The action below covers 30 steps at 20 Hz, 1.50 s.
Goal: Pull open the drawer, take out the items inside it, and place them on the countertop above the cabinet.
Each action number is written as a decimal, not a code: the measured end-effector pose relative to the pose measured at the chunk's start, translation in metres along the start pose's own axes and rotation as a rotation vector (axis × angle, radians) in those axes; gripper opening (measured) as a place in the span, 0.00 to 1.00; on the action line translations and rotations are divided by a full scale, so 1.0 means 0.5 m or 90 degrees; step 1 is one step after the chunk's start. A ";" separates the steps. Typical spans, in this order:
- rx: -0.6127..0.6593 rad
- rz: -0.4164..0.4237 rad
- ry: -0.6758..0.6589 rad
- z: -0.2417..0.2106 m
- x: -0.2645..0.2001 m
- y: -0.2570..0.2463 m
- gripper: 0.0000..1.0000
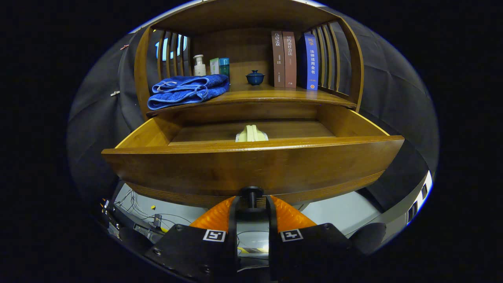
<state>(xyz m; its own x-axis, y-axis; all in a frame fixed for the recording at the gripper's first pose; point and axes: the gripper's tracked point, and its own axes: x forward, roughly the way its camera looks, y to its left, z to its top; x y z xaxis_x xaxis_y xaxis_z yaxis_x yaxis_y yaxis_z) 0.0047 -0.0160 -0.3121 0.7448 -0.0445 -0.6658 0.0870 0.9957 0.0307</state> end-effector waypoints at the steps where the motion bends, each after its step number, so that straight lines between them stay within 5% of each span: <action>1: 0.004 0.001 0.004 -0.004 -0.005 0.000 0.36; 12: 0.003 -0.017 0.019 -0.036 -0.020 0.000 0.41; 14: 0.001 -0.023 0.016 -0.036 -0.024 -0.003 0.51; 19: 0.006 -0.029 -0.002 -0.011 -0.069 -0.011 1.00; 25: -0.008 -0.001 -0.074 0.134 -0.140 0.017 1.00; 30: -0.004 0.024 -0.061 0.242 -0.073 0.030 1.00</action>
<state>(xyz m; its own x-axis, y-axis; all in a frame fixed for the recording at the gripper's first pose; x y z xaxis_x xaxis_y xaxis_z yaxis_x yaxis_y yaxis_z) 0.0588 -0.0091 -0.1971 0.8077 -0.0142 -0.5894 0.0539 0.9973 0.0498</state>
